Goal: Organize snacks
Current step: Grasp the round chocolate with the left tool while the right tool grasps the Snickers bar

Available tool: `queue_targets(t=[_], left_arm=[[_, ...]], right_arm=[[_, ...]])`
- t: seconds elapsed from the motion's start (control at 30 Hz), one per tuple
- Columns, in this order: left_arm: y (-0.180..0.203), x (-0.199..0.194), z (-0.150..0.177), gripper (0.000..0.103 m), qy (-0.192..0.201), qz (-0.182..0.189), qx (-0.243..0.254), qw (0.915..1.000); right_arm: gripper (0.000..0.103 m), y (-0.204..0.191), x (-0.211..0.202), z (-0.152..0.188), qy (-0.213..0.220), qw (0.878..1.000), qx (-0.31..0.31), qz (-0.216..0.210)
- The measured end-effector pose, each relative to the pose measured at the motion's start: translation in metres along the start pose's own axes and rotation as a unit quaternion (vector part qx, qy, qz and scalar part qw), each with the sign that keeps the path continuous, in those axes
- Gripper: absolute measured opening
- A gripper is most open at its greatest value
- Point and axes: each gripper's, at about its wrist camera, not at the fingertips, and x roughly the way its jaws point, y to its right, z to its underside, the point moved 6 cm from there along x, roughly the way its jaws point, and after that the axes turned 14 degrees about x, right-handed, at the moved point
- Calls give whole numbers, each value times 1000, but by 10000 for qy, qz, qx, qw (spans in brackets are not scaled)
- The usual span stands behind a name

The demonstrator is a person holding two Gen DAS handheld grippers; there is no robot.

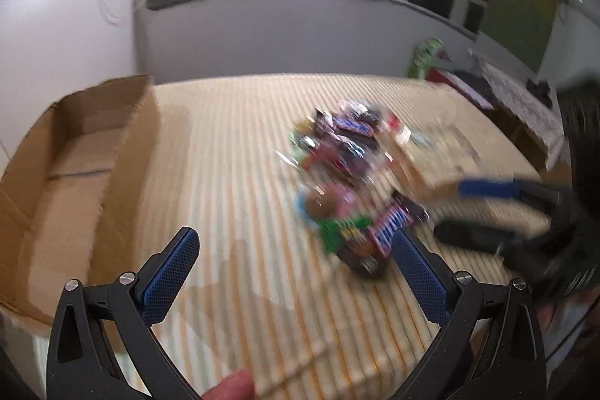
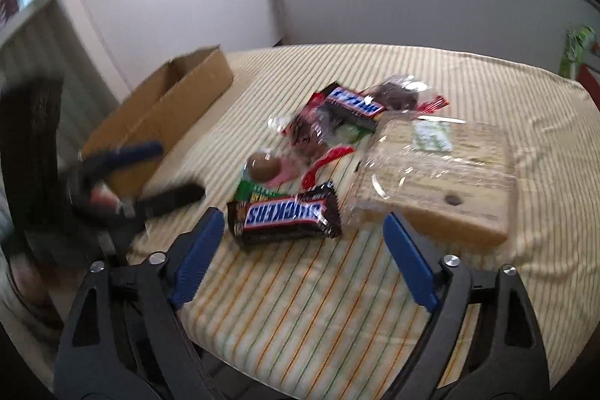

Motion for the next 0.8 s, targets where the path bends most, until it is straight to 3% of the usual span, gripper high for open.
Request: queue_targets(t=[0.07,0.27,0.5,0.57,0.67,0.8], left_arm=[[-10,2,-10,101,10,224,-166,9996],[1,39,-30,100,-317,112,312,9989],[-3,75,-27,63,-774,187,68,9968],[4,78,-25,60,-795,392,47,9961],[12,81,-22,59,-798,411,215,9957],[10,77,-21,40,-758,388,229,9961]], right_arm=[[89,-5,0,7,-34,10000,-87,11],[87,-14,20,11,68,9990,125,417],[76,-16,42,3,308,9953,327,855],[76,-18,46,0,342,9951,277,889],[65,-19,49,-4,371,9950,270,887],[61,-18,46,0,360,9956,237,833]])
